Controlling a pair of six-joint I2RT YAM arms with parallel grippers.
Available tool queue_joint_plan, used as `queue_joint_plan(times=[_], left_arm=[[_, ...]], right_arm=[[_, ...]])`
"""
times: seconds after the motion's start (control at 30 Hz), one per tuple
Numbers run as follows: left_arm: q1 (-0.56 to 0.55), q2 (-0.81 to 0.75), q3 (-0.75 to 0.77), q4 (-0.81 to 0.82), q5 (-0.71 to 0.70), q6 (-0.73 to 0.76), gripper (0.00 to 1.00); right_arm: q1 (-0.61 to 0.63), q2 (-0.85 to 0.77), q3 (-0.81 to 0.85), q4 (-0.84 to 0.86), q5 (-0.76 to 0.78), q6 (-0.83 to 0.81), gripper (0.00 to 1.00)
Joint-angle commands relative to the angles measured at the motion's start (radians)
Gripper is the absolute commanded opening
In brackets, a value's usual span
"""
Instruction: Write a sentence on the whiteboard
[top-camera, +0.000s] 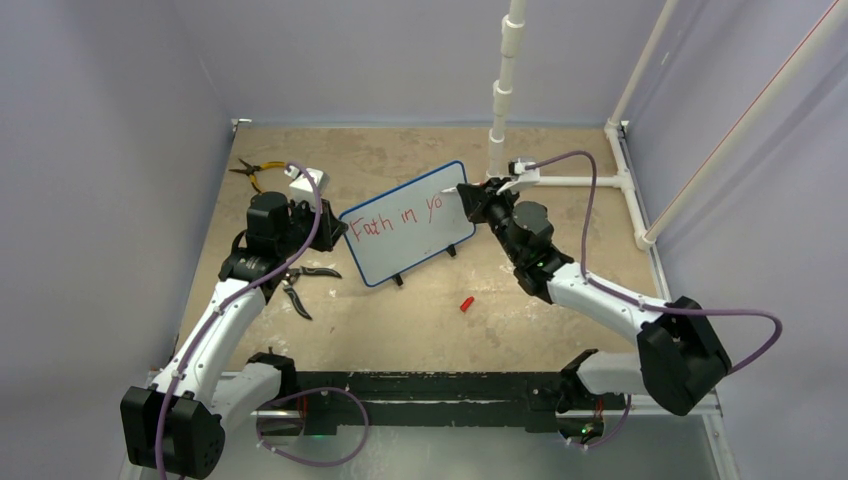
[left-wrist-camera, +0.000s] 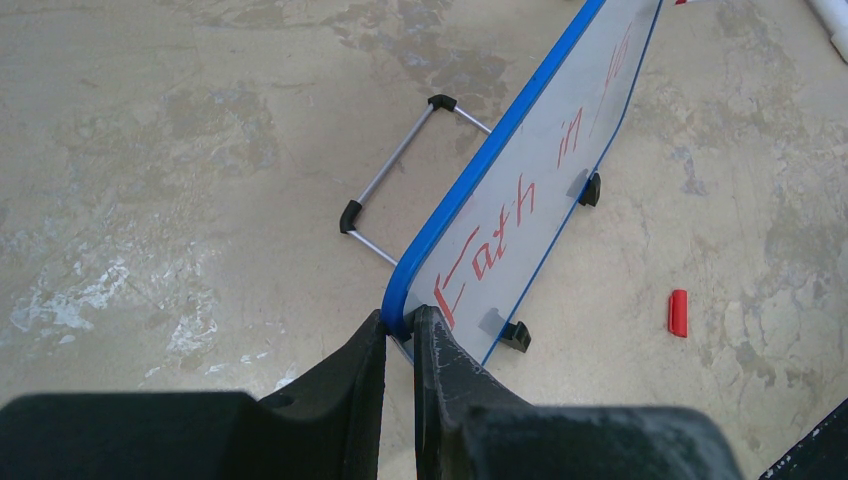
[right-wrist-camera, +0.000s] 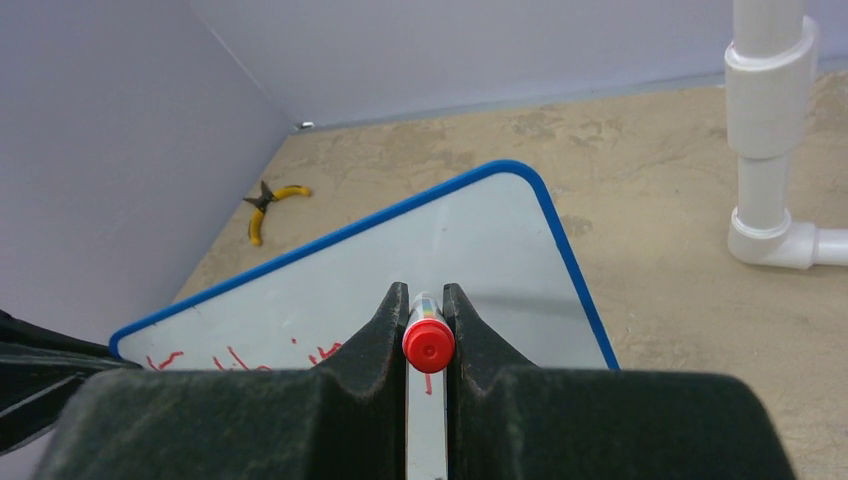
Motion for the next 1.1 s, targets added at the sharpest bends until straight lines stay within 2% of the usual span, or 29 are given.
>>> queue_joint_plan(times=[0.0,1.07], left_arm=[[0.001,0.006,-0.008,0.006,0.005,0.015,0.0],[0.0,0.01,-0.008,0.009,0.008,0.015,0.0]], right_arm=[[-0.005,-0.036,0.013,0.002,0.027,-0.015,0.0],[-0.028,0.059,0.036,-0.003,0.034,-0.036,0.0]])
